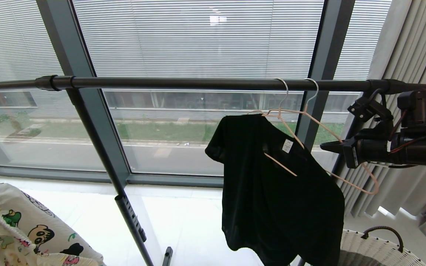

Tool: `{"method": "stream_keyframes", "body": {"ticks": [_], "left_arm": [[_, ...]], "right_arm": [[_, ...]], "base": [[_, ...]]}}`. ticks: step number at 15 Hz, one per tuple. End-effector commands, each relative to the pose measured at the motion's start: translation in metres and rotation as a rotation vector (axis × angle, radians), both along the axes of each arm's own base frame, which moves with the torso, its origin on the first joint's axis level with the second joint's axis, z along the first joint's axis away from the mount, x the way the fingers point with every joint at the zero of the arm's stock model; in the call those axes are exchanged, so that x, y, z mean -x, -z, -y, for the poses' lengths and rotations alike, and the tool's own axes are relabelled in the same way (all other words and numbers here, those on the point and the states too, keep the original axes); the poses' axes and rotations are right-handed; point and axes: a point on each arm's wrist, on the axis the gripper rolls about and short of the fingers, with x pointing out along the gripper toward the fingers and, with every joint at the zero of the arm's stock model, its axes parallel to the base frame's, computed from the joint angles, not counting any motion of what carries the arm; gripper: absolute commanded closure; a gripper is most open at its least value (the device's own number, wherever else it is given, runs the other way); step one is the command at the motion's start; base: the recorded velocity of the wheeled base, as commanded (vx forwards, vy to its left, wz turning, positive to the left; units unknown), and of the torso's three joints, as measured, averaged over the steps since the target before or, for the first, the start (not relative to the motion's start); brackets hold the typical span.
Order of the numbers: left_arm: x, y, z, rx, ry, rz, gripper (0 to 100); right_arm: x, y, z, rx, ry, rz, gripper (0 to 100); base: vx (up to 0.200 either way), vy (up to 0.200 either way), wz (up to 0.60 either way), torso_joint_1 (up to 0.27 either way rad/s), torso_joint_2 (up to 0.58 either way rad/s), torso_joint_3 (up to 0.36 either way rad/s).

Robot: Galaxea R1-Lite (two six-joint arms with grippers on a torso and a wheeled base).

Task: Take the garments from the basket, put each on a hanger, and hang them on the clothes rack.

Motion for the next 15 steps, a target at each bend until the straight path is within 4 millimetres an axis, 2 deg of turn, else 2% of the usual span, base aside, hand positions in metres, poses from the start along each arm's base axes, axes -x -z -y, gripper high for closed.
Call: {"method": "stream_keyframes", "body": {"ticks": [1,5,12,15], "left_arm": [[0.000,0.000,0.000,0.000,0.000,0.001,100],[0.000,0.000,0.000,0.000,0.000,0.001,100],[0.000,-0.002,0.000,0.001,-0.002,0.015,100],[-0.001,-0.003,0.000,-0.003,-0.016,0.017,100]], "right_arm": [[0.005,-0.007,0.001,-0.011,0.003,0.018,100],[0.018,-0.021,0.004,-0.074,0.028,0.073,100],[0.051,-0.025,0.019,-0.088,0.063,0.100,100],[0.078,-0.025,0.027,-0.085,0.093,0.122,100]], "base": [[0.000,0.000,0.00,0.000,0.00,0.000],[0.000,0.000,0.00,0.000,0.00,0.000],[0.000,0.000,0.00,0.000,0.00,0.000],[0.000,0.000,0.00,0.000,0.00,0.000]]}}
